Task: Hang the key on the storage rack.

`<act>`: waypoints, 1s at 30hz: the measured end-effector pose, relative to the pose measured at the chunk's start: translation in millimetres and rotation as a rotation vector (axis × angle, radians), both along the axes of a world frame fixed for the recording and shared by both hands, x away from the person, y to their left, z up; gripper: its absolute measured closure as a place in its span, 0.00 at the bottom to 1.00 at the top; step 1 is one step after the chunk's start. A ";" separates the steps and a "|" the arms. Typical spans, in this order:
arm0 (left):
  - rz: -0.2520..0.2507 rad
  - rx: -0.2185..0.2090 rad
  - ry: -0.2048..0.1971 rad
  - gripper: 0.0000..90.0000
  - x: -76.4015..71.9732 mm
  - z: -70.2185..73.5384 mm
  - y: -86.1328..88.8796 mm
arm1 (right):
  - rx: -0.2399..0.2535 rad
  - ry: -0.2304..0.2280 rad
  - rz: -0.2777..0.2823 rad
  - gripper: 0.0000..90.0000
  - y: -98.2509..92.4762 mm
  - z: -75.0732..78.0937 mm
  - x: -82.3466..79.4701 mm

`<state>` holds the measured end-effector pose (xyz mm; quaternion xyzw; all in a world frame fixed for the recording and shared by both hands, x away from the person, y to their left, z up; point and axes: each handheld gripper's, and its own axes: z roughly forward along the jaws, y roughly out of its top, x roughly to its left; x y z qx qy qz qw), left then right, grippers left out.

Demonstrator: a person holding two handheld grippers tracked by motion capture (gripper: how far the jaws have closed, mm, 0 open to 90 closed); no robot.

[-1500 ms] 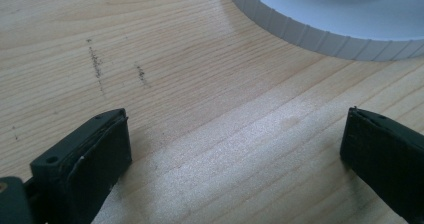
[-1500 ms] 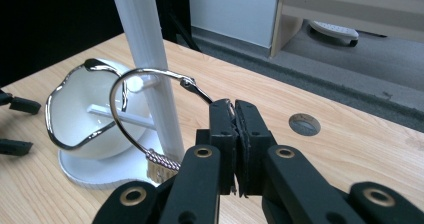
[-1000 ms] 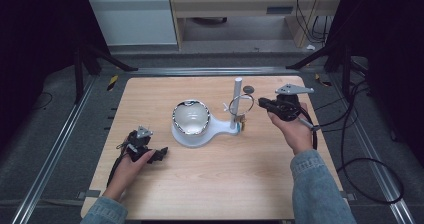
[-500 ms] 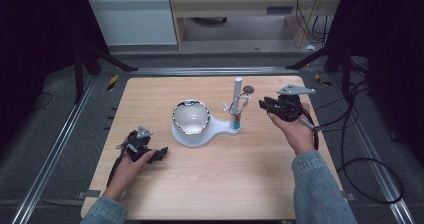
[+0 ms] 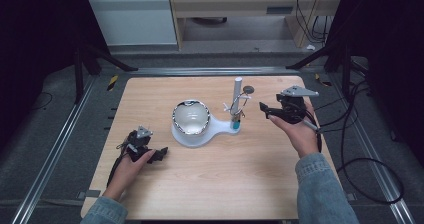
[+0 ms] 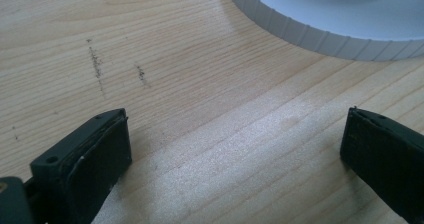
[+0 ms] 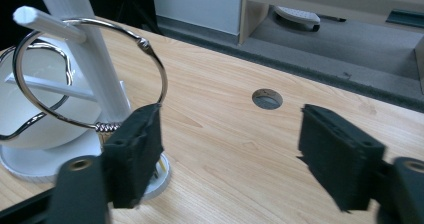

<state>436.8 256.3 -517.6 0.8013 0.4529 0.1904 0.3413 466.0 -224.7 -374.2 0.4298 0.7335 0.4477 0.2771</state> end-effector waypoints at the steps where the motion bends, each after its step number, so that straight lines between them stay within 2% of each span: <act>1: 0.000 0.000 0.000 0.00 0.0 0.0 0.0 | 0.003 0.003 -0.004 0.24 -0.3 0.0 0.2; 6: 0.000 0.000 0.000 0.00 0.0 0.0 0.0 | -0.003 0.006 -0.013 0.13 -0.6 -1.0 -0.7; 10: 0.000 0.000 0.000 0.00 0.0 0.0 0.0 | 0.009 -0.001 0.005 0.09 -0.4 -4.5 -7.2; 22: 0.000 0.000 0.000 0.00 0.0 0.0 0.0 | -0.004 0.027 0.009 0.08 -9.1 -27.7 -27.4; 30: 0.001 0.000 0.000 0.00 -0.1 0.0 -0.1 | -0.024 0.070 0.001 0.08 -15.9 -50.3 -38.7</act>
